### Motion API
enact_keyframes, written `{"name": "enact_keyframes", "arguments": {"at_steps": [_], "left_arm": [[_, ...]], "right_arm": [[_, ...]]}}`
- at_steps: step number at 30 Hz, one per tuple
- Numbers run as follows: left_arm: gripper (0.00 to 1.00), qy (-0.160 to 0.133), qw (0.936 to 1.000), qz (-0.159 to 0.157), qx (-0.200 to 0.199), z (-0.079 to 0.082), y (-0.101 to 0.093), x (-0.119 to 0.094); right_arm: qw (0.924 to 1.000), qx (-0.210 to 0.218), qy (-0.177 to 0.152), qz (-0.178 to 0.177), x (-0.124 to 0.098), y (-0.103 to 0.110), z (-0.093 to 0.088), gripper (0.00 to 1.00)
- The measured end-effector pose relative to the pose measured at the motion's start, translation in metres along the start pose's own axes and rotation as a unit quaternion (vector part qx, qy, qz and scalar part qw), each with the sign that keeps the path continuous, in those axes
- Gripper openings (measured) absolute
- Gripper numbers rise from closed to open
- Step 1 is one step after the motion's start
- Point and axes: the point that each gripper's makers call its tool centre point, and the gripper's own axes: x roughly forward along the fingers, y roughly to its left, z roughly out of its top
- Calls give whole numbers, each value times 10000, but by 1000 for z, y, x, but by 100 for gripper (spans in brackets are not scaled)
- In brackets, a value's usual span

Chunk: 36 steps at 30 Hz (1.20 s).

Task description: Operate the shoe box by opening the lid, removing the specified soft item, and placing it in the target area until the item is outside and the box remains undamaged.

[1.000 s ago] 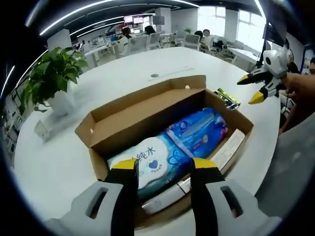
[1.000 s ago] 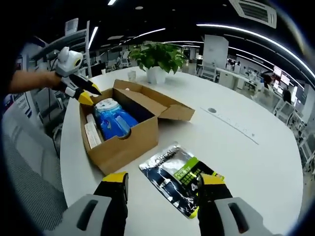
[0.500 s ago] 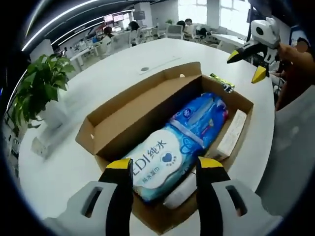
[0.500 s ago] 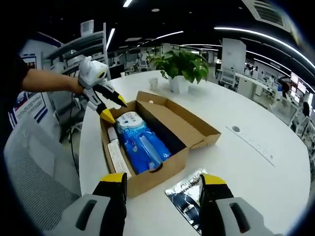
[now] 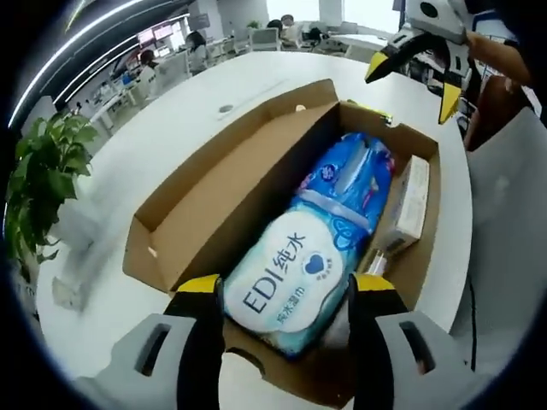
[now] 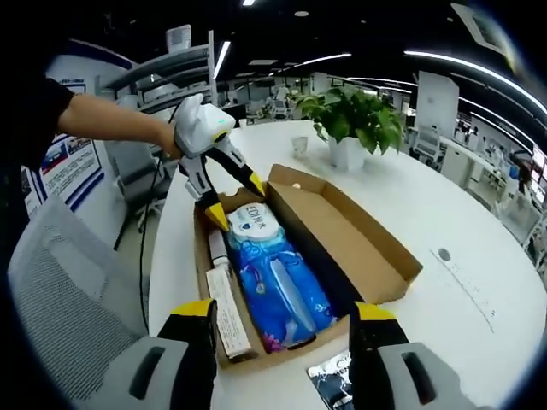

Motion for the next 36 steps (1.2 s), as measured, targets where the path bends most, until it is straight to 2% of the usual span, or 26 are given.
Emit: {"name": "enact_keyframes", "arguments": {"at_steps": [1,2,4,6,10,12,20,22,25,31,36], "left_arm": [[59,55,9999,-75,44,-2,-1,2],[59,140,9991,-177,345,-4,-2,3],[59,262,9982,-217,494,-7,-1,5],[60,363,9952,-304,856,-10,0,7],[60,422,9931,-431,1010,-12,2,12],[61,495,9898,-550,1220,-14,1,15],[59,682,9821,-815,1553,-27,0,24],[59,711,9815,-789,1595,-29,3,27],[61,672,9820,-850,1548,-29,4,29],[61,697,9787,-970,1673,-30,4,31],[59,701,9754,-966,1851,-32,4,31]], "right_arm": [[10000,-35,-3,29,3,0,1,62],[9999,-82,-11,69,6,1,2,62],[9998,-148,15,130,14,1,3,61],[9996,-212,46,167,22,2,4,61],[9990,-363,77,257,36,5,6,60],[9986,-416,85,306,45,7,7,60],[9973,-532,9,503,74,12,17,58],[9972,-529,-5,533,80,12,20,57],[9967,-568,23,580,95,13,20,56],[9950,-714,129,687,121,18,18,56],[9942,-761,70,754,138,23,23,53]]}}
